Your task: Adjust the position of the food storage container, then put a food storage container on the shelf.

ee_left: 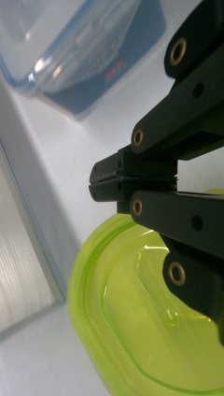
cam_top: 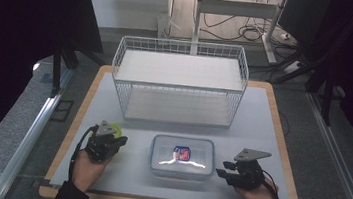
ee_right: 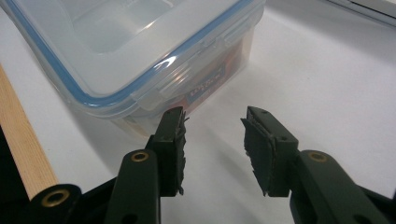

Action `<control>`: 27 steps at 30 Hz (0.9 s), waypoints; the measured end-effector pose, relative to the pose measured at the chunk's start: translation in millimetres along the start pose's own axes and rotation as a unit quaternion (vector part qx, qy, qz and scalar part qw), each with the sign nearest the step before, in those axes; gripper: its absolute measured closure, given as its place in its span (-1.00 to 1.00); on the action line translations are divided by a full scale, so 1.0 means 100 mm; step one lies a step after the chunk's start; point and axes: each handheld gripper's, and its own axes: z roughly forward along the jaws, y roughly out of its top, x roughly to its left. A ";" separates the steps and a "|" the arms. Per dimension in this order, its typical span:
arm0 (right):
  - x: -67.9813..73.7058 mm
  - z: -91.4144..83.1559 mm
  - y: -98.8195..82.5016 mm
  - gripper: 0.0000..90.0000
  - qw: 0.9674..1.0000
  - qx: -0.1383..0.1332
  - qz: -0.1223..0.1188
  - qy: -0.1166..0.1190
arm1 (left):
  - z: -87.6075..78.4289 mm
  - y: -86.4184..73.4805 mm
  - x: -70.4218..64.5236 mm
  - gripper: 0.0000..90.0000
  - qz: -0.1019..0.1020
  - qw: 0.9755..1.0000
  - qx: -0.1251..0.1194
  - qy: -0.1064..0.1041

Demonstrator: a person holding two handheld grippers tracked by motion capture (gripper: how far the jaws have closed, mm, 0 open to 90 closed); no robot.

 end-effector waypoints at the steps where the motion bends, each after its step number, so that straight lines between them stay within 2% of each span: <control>1: 0.00 0.00 0.00 0.28 1.000 0.000 -0.001 0.000 | 0.00 0.00 0.02 0.99 -0.005 1.000 -0.001 -0.002; 5: -0.01 0.00 0.00 0.28 1.000 0.001 0.001 0.000 | -0.03 -0.02 0.09 0.99 -0.014 1.000 -0.004 0.007; 7: -0.01 0.00 0.00 0.28 1.000 0.001 0.002 0.000 | -0.03 -0.03 0.11 0.99 -0.019 1.000 -0.003 -0.001; 12: -0.02 -0.02 0.00 0.27 1.000 -0.003 0.003 -0.003 | -0.04 -0.02 -0.01 0.89 0.001 1.000 -0.007 -0.010; 14: -0.02 -0.03 0.00 0.25 1.000 -0.006 0.005 -0.005 | -0.05 -0.02 -0.05 0.77 0.006 1.000 -0.009 -0.016; 16: -0.03 -0.05 0.00 0.22 1.000 -0.011 0.005 -0.009 | -0.07 -0.03 -0.15 0.52 0.027 0.999 -0.022 -0.026; 19: -0.05 -0.08 0.00 0.14 1.000 -0.018 0.009 -0.015 | -0.09 -0.05 -0.25 0.08 0.047 0.998 -0.035 -0.030; 20: -0.05 -0.09 0.00 0.11 1.000 -0.020 0.011 -0.018 | -0.10 -0.05 -0.27 0.01 0.051 0.998 -0.037 -0.029; 24: -0.08 -0.10 -0.01 0.01 0.999 -0.024 0.019 -0.020 | -0.08 -0.06 -0.28 -0.28 0.053 0.997 -0.044 -0.032; 27: -0.08 -0.10 -0.01 -0.09 0.999 -0.027 0.021 -0.020 | -0.06 -0.06 -0.26 -0.42 0.049 0.997 -0.042 -0.045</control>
